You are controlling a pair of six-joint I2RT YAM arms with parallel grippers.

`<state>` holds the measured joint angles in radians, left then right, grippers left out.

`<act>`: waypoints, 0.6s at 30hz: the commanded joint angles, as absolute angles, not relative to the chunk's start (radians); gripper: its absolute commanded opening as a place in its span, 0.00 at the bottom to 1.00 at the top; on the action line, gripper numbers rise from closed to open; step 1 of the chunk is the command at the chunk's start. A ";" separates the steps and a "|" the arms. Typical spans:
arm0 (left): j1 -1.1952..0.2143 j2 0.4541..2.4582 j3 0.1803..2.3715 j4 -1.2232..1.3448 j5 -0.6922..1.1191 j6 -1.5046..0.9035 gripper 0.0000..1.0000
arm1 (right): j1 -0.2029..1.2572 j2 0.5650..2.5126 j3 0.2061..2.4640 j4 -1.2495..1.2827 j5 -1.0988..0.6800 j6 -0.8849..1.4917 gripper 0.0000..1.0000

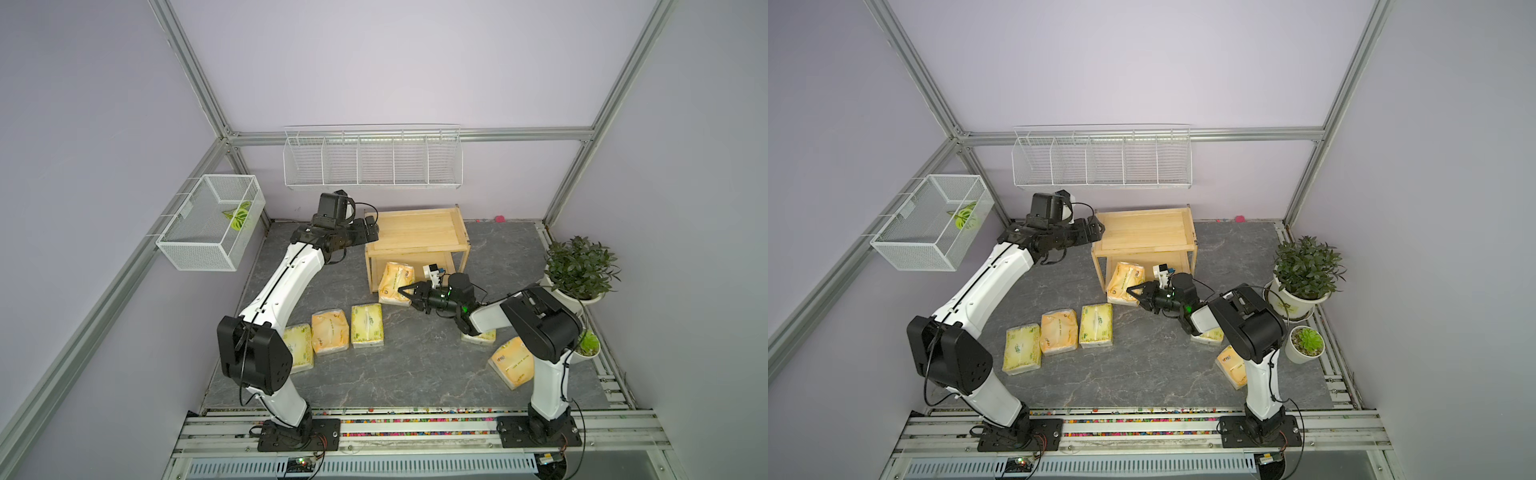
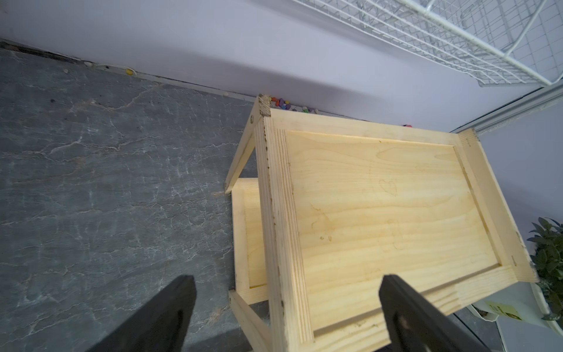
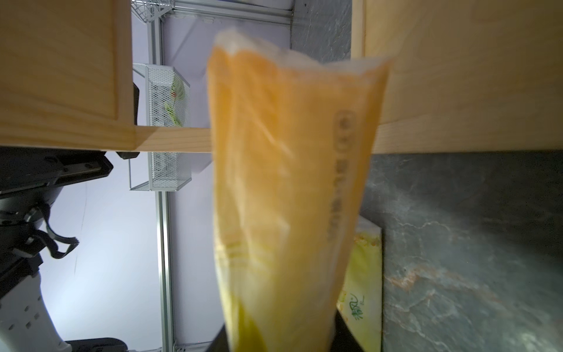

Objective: Place the tissue boxes on the shelf by color
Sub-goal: Place a box of tissues on the shelf.

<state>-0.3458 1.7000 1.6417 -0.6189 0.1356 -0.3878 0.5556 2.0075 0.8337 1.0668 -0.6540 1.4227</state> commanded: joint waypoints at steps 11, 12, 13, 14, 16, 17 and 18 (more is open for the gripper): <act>-0.336 1.785 1.631 -0.557 0.251 -0.452 1.00 | 0.549 2.068 0.947 1.098 -0.591 1.403 0.30; -0.335 1.785 1.627 -0.550 0.256 -0.455 1.00 | 0.549 2.073 0.953 1.097 -0.587 1.402 0.30; -0.336 1.786 1.625 -0.546 0.260 -0.457 1.00 | 0.548 2.078 0.959 1.093 -0.582 1.399 0.30; -0.336 1.787 1.624 -0.545 0.264 -0.459 1.00 | 0.549 2.081 0.964 1.088 -0.577 1.396 0.31; -0.336 1.790 1.621 -0.545 0.265 -0.460 1.00 | 0.548 2.086 0.974 1.076 -0.562 1.383 0.31; -0.336 1.790 1.618 -0.543 0.266 -0.458 1.00 | 0.548 2.088 0.979 1.070 -0.555 1.377 0.31; -0.336 1.789 1.615 -0.542 0.267 -0.459 1.00 | 0.548 2.089 0.982 1.063 -0.545 1.369 0.30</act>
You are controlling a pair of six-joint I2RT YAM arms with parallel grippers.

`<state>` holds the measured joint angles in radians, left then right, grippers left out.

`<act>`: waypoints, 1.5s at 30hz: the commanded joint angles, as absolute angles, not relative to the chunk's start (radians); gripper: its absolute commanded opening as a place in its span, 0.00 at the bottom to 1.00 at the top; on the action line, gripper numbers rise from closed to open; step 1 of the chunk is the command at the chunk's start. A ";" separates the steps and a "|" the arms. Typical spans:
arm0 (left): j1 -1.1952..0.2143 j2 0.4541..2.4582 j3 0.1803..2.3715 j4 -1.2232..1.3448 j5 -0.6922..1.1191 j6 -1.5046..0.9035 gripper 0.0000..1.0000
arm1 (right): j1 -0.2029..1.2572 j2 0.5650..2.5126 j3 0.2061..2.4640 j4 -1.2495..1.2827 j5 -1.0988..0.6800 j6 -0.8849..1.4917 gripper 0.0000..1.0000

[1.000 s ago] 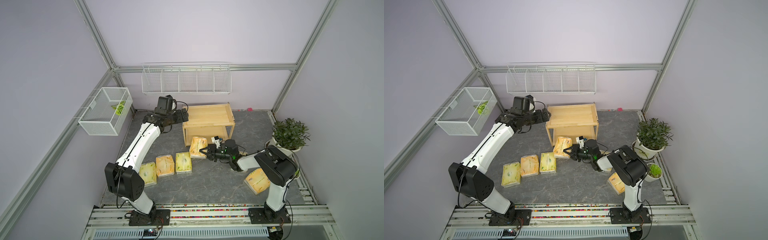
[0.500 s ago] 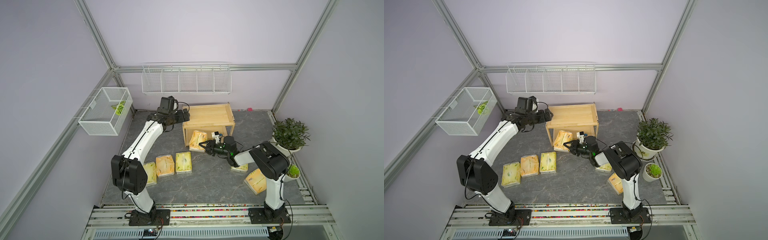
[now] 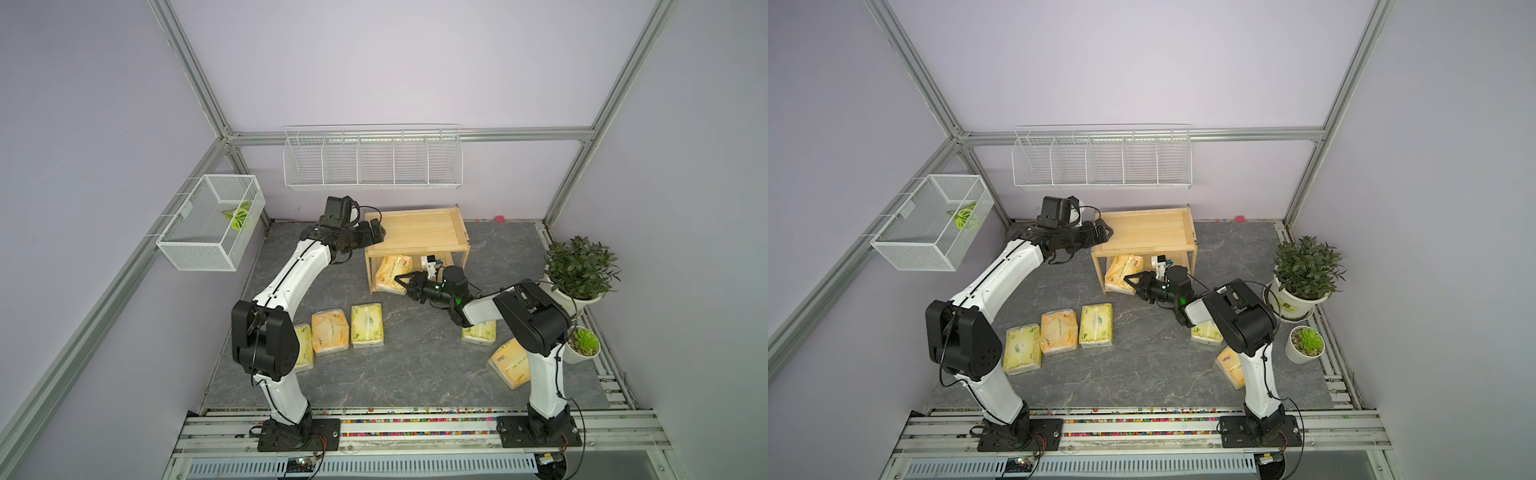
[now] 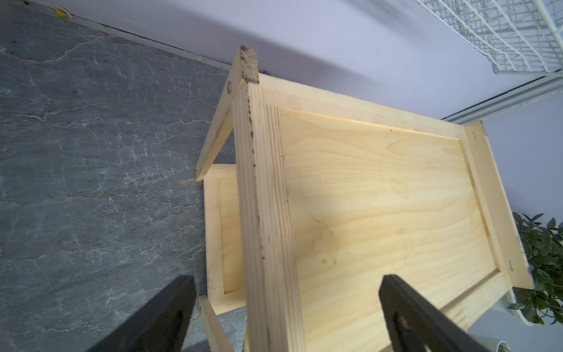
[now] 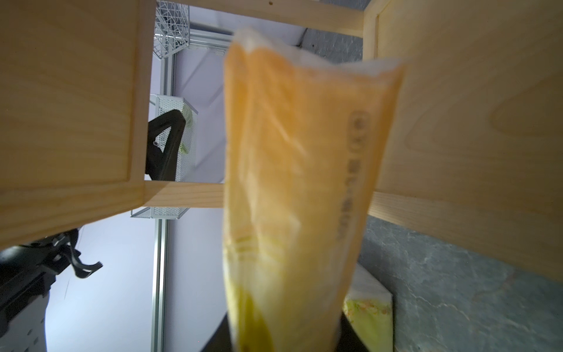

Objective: Place the tissue boxes on the shelf by color
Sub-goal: Place a box of tissues on the shelf.

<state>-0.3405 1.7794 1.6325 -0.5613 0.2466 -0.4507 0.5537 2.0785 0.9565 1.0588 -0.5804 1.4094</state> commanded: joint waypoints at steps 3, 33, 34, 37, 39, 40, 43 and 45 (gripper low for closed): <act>-0.336 1.784 1.597 -0.533 0.271 -0.460 1.00 | 0.549 2.091 0.989 1.049 -0.512 1.356 0.30; -0.335 1.782 1.553 -0.517 0.315 -0.450 1.00 | 0.550 2.257 1.247 0.841 -0.630 1.249 0.32; -0.336 1.782 1.552 -0.516 0.316 -0.452 1.00 | 0.549 2.265 1.254 0.840 -0.639 1.248 0.32; -0.336 1.782 1.550 -0.514 0.318 -0.451 1.00 | 0.548 2.289 1.273 0.856 -0.661 1.253 0.32; -0.336 1.782 1.548 -0.514 0.319 -0.451 1.00 | 0.547 2.305 1.282 0.878 -0.677 1.260 0.32; -0.335 1.783 1.548 -0.514 0.318 -0.451 1.00 | 0.545 2.313 1.285 0.887 -0.681 1.263 0.32; -0.336 1.781 1.545 -0.514 0.321 -0.450 1.00 | 0.536 2.329 1.279 0.914 -0.685 1.271 0.32; -0.336 1.781 1.543 -0.513 0.321 -0.448 1.00 | 0.527 2.333 1.271 0.919 -0.685 1.272 0.32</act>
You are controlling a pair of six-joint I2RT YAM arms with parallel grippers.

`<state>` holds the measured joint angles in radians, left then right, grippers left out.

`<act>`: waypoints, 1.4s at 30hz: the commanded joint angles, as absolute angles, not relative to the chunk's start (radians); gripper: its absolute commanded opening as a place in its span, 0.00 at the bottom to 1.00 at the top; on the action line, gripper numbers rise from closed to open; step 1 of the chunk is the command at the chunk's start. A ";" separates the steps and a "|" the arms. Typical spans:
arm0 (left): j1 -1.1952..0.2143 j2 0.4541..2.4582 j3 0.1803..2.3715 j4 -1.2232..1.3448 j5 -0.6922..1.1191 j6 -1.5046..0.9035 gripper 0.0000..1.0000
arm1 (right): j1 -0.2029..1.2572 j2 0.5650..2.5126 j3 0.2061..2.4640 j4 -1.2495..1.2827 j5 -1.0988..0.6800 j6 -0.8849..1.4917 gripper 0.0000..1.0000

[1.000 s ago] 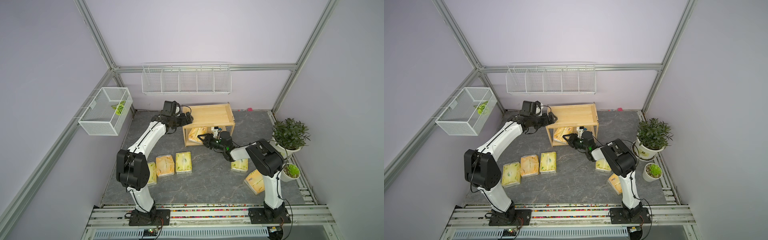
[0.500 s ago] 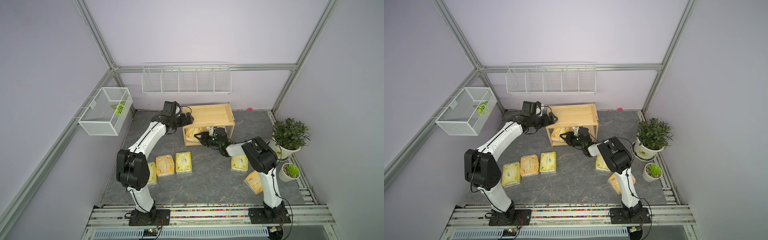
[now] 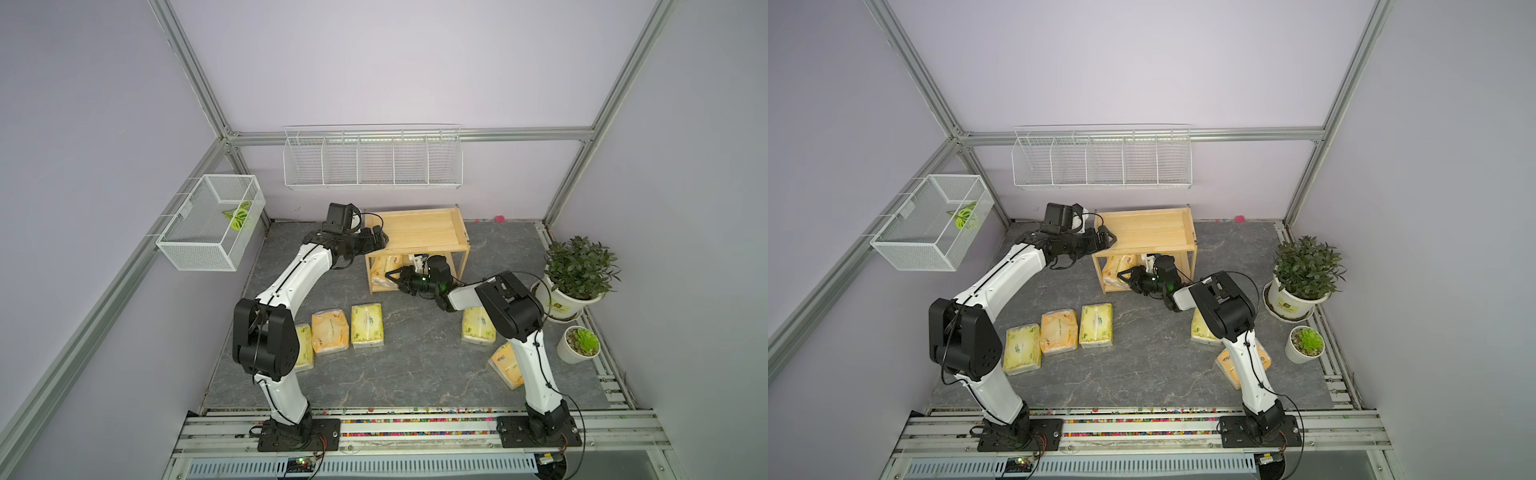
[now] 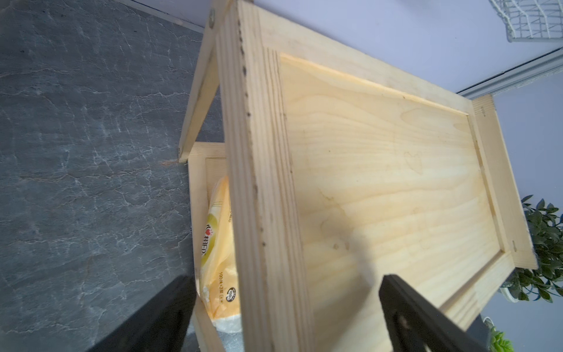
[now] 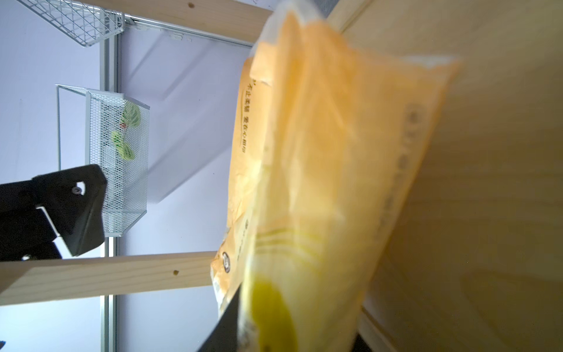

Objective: Place the tissue boxes on the shelf by color
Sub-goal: Place a box of tissues on the shelf.

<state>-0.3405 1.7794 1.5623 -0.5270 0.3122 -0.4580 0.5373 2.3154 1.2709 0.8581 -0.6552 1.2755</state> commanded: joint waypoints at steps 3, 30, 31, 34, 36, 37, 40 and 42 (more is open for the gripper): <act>-0.336 1.781 1.542 -0.512 0.324 -0.449 1.00 | 0.508 2.334 1.266 0.916 -0.692 1.262 0.32; -0.336 1.782 1.536 -0.512 0.332 -0.448 1.00 | 0.472 2.381 1.494 0.474 -0.844 1.000 0.34; -0.336 1.783 1.537 -0.512 0.333 -0.448 1.00 | 0.473 2.386 1.500 0.473 -0.851 1.000 0.34; -0.336 1.786 1.536 -0.511 0.336 -0.446 1.00 | 0.474 2.390 1.510 0.471 -0.863 1.000 0.35; -0.337 1.787 1.535 -0.509 0.337 -0.447 1.00 | 0.477 2.396 1.515 0.477 -0.874 1.006 0.35; -0.337 1.788 1.535 -0.508 0.337 -0.450 1.00 | 0.480 2.400 1.516 0.486 -0.878 1.012 0.35; -0.339 1.790 1.535 -0.507 0.337 -0.450 1.00 | 0.483 2.408 1.513 0.508 -0.884 1.030 0.36; -0.339 1.789 1.534 -0.506 0.337 -0.449 1.00 | 0.485 2.413 1.508 0.527 -0.885 1.042 0.36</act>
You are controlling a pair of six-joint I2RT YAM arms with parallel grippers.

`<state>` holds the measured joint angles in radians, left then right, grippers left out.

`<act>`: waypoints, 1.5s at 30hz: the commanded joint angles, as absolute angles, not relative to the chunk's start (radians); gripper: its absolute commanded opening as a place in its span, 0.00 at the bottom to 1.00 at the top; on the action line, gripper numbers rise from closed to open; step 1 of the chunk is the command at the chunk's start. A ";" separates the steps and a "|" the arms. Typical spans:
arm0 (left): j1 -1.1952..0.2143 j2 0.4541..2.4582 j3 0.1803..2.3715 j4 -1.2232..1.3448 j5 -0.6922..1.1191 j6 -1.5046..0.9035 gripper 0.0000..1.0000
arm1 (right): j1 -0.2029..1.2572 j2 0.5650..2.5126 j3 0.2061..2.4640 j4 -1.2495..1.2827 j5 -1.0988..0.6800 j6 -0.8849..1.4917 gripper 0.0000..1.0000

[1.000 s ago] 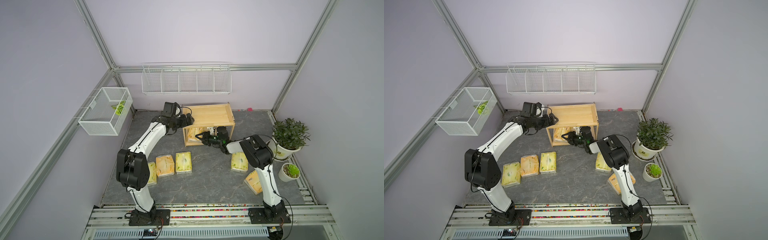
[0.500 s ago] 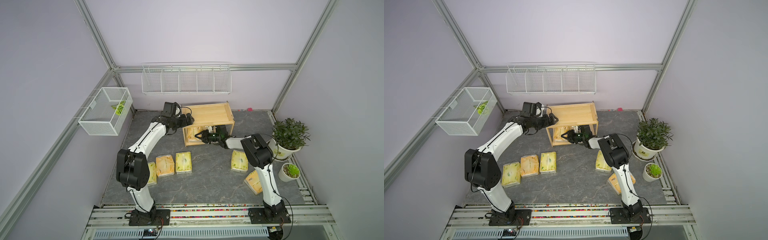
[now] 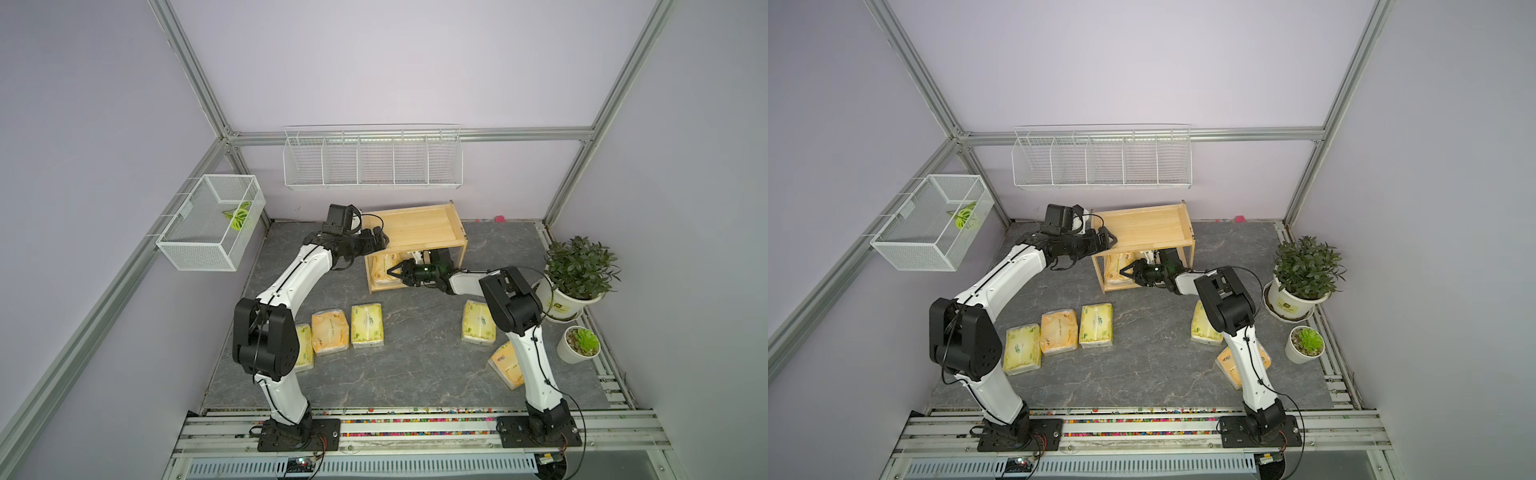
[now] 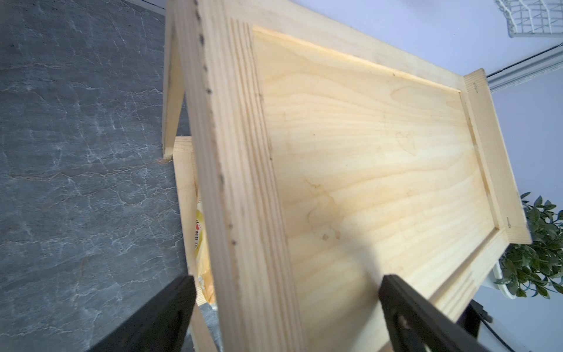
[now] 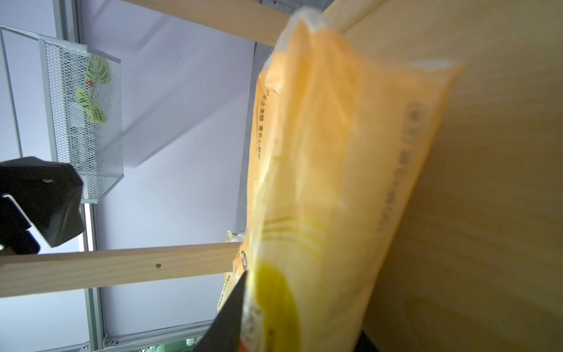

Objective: Place the tissue boxes on the shelf by color
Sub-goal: Place a box of tissues on the shelf.

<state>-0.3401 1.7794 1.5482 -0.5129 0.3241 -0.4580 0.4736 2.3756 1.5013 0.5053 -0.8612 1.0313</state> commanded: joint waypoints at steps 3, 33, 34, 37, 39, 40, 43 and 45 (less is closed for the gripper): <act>-0.341 1.787 1.529 -0.506 0.336 -0.449 1.00 | 0.485 2.420 1.506 0.541 -0.885 1.057 0.37; -0.342 1.784 1.525 -0.502 0.334 -0.451 1.00 | 0.466 2.280 1.344 0.463 -0.701 0.989 0.87; -0.341 1.784 1.523 -0.503 0.335 -0.450 1.00 | 0.467 2.276 1.334 0.469 -0.691 0.991 0.88; -0.342 1.784 1.524 -0.504 0.334 -0.450 1.00 | 0.467 2.272 1.315 0.493 -0.675 1.003 0.89; -0.342 1.783 1.524 -0.505 0.334 -0.450 1.00 | 0.469 2.271 1.313 0.499 -0.667 1.005 0.90; -0.342 1.784 1.525 -0.505 0.334 -0.450 1.00 | 0.469 2.269 1.312 0.500 -0.661 1.005 0.90; -0.342 1.785 1.524 -0.505 0.336 -0.451 1.00 | 0.472 2.254 1.300 0.495 -0.632 0.992 0.91; -0.342 1.786 1.526 -0.504 0.336 -0.450 1.00 | 0.472 2.242 1.291 0.490 -0.612 0.984 0.91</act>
<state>-0.3405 1.7794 1.5379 -0.4973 0.3374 -0.4580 0.4805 2.2478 1.3334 0.5812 -0.7101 1.0222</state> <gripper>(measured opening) 0.997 0.907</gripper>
